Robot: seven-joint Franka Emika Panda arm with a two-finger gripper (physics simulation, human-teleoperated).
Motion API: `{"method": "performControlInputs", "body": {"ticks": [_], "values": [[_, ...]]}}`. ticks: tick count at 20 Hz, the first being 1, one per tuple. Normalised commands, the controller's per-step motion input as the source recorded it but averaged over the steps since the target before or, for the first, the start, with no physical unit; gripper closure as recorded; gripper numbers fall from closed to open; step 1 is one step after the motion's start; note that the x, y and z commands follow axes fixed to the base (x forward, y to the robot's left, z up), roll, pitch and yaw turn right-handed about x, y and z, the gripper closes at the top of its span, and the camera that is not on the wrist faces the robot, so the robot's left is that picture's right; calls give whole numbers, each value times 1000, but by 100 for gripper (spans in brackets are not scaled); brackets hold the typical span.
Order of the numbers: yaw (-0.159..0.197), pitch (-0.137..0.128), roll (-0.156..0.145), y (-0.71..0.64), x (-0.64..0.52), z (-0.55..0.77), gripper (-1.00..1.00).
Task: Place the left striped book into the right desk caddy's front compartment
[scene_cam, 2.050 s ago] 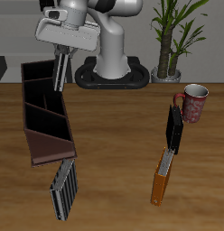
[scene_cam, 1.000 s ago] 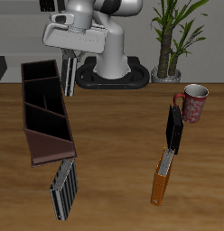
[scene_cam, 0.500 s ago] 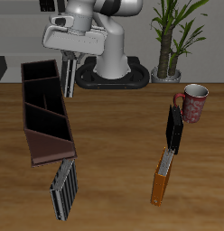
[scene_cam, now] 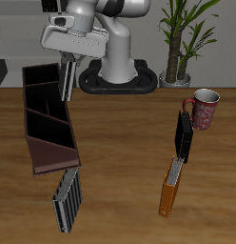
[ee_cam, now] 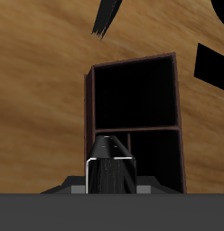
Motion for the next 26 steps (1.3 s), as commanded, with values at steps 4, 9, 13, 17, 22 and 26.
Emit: {"method": "performControlInputs", "body": {"ticks": [4,9,13,17,22,26], "values": [[-21,31,-17,-96,69,-159,100],[-17,25,-5,-31,66,-160,100],[-11,52,2,1,139,-293,100],[-5,28,5,1,66,-146,100],[-17,27,-9,-19,36,-108,100],[-2,22,-14,-87,71,-137,100]]}}
